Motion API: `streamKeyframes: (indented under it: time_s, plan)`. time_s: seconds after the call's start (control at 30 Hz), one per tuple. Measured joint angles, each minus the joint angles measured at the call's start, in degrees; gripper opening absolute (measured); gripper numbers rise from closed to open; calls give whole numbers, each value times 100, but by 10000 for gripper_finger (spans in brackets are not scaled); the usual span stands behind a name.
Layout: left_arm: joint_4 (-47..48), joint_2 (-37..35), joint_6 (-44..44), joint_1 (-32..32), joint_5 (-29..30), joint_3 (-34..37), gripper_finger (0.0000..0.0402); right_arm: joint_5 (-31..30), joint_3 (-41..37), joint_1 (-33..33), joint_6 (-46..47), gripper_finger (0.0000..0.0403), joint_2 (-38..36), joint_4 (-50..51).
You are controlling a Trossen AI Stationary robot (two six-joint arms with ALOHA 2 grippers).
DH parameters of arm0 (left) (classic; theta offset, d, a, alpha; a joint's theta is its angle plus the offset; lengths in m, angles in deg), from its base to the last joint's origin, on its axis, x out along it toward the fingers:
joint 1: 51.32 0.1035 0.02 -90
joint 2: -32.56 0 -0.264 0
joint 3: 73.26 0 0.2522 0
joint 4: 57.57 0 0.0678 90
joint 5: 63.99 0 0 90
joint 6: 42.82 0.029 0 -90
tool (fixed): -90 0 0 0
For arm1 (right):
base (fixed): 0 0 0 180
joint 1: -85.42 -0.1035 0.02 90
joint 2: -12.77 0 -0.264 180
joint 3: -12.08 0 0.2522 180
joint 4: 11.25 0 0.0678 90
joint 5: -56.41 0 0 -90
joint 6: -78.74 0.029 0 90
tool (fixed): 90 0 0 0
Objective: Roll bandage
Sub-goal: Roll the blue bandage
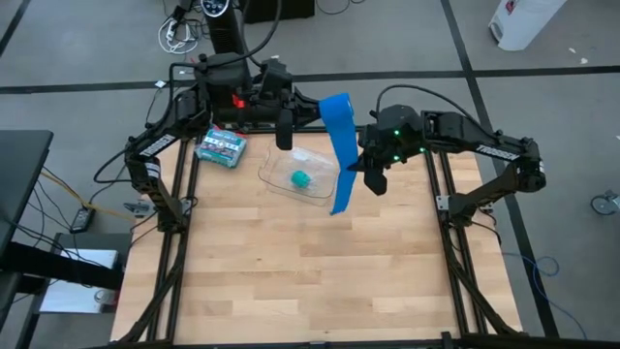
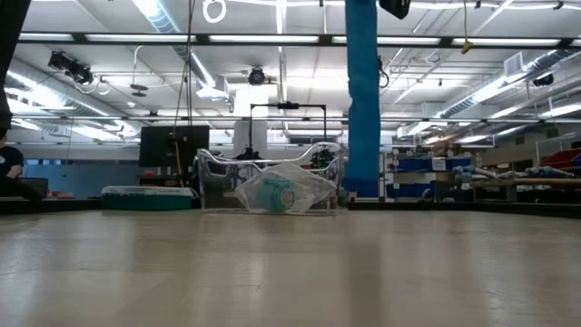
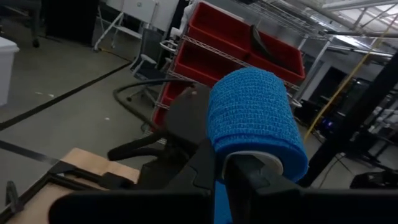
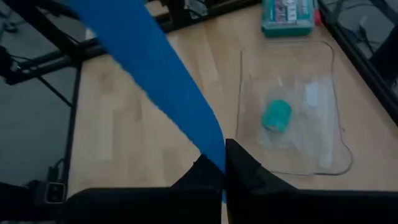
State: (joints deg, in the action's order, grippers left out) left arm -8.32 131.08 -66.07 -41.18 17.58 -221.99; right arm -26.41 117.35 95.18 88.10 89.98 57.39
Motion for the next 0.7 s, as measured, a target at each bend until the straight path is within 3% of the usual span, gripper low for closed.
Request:
streamKeyframes:
  time_s: [0.3,0.53,0.7]
  plan:
    - [203,-4,-227,-14,-556,0,26,74,-85,289,-4,0,-252,-340]
    - [625,22,-224,-186,-659,0,26,-510,-83,466,-6,0,-542,-109]
    - [609,195,-129,-340,-663,0,26,-606,-83,636,-25,0,-552,-93]
